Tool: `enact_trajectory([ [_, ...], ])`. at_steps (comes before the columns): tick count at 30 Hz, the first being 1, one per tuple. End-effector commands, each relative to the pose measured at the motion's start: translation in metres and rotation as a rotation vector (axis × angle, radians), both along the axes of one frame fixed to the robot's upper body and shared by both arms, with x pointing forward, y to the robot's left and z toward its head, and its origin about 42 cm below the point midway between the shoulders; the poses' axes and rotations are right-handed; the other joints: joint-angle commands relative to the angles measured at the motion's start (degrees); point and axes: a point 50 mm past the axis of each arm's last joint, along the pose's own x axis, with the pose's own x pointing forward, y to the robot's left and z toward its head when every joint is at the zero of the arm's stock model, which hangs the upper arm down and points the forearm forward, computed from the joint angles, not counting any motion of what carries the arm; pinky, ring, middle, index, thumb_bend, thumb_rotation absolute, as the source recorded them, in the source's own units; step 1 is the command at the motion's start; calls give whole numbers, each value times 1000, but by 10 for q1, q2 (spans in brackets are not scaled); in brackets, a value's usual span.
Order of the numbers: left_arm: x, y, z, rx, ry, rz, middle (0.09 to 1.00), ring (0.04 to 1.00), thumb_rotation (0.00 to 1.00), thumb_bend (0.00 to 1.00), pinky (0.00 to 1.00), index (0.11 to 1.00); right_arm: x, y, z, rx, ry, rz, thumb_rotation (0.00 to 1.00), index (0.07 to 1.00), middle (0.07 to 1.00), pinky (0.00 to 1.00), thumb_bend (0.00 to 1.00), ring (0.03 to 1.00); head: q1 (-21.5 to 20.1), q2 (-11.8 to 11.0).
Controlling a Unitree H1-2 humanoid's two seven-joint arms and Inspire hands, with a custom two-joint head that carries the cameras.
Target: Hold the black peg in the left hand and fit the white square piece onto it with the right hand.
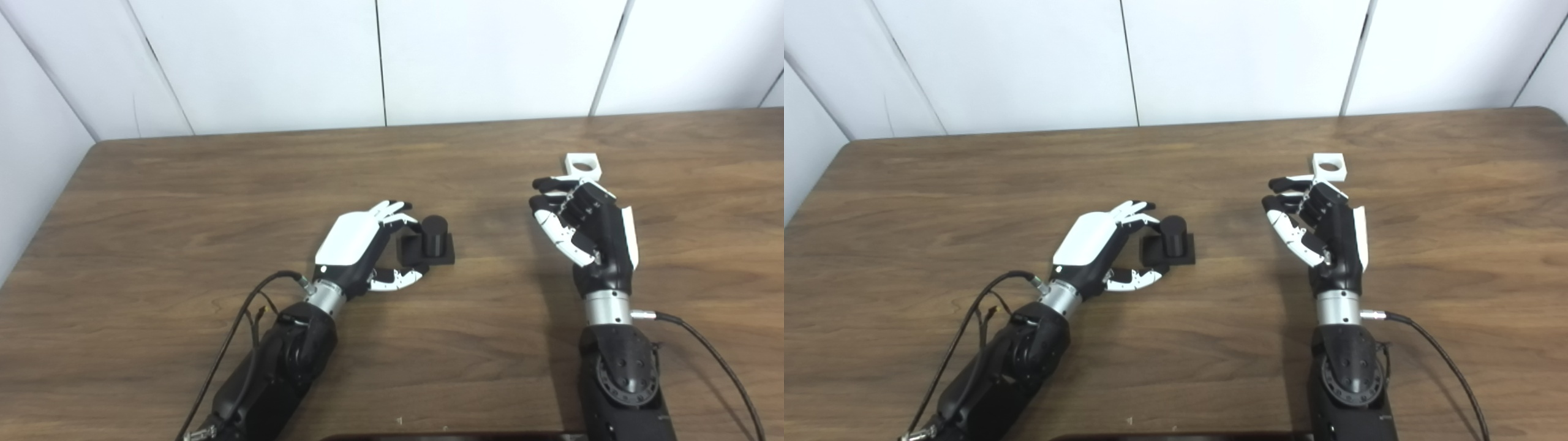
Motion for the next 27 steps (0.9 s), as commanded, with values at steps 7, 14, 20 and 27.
enact_trajectory([
  [7,-9,6,-36,114,158,-3,915,929,322,715,826,728,-15,-10,-17,-7,54,-27,175,500,608,448,489,516,-1,1],
  [14,-8,6,-37,113,165,4,918,935,328,709,842,714,-12,-17,-9,-4,39,-40,174,500,617,463,488,535,-10,-1],
  [20,-8,5,-40,97,168,7,911,933,313,709,842,684,11,-53,22,-84,-51,-102,166,499,613,457,493,517,-18,-4],
  [27,-12,7,-41,76,174,13,906,934,283,710,846,646,40,-96,68,-192,-147,-139,165,498,604,413,494,497,-47,-15],
])
